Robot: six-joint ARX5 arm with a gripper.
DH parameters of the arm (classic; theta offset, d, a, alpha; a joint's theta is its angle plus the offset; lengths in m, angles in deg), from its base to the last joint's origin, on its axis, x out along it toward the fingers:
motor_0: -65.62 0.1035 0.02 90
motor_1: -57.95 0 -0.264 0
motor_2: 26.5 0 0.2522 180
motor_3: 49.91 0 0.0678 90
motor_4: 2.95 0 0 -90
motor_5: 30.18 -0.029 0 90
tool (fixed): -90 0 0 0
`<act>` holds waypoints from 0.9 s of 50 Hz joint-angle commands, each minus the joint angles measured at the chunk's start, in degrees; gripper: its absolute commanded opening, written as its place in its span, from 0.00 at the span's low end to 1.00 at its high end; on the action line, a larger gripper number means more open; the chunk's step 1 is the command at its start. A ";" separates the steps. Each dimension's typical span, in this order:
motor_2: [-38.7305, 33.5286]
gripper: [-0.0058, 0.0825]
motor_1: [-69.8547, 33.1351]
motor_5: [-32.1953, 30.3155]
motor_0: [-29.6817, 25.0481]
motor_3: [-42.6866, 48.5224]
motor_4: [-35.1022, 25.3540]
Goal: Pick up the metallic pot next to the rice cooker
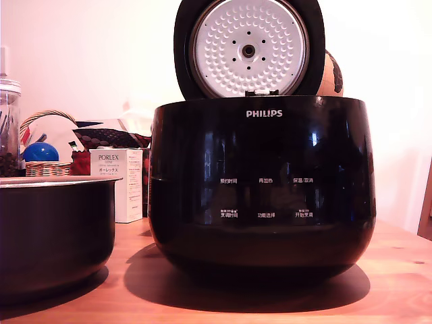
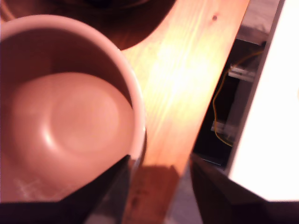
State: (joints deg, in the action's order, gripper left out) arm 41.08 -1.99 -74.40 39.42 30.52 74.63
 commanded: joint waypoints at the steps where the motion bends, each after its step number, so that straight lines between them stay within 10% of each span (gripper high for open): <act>1: -1.31 0.50 -1.64 -3.48 -0.13 -0.81 0.20; 45: -1.31 0.39 -17.42 -7.43 -0.24 -6.69 1.42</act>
State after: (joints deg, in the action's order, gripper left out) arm 41.06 -19.11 -81.57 39.40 23.73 76.20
